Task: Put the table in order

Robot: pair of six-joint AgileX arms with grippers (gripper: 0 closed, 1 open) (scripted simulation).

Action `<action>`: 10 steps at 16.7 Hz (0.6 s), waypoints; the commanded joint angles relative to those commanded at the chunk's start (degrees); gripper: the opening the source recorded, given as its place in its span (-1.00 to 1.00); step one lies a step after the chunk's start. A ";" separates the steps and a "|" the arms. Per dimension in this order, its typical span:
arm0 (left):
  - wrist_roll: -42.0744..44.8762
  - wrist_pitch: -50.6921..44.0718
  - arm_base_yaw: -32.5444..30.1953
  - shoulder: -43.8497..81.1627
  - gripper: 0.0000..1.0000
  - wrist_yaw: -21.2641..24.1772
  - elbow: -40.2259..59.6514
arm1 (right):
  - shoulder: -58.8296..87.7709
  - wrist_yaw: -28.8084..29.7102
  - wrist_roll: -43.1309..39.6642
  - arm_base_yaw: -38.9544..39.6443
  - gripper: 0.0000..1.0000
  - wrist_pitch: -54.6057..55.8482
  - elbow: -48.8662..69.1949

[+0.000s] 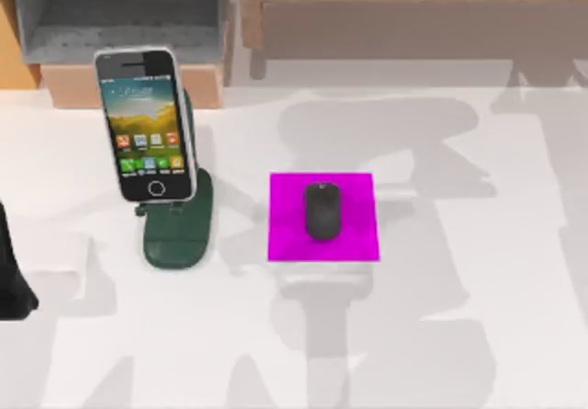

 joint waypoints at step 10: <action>0.00 0.00 0.00 0.00 1.00 0.00 0.00 | 6.16 6.57 0.05 7.09 -1.00 -23.49 22.43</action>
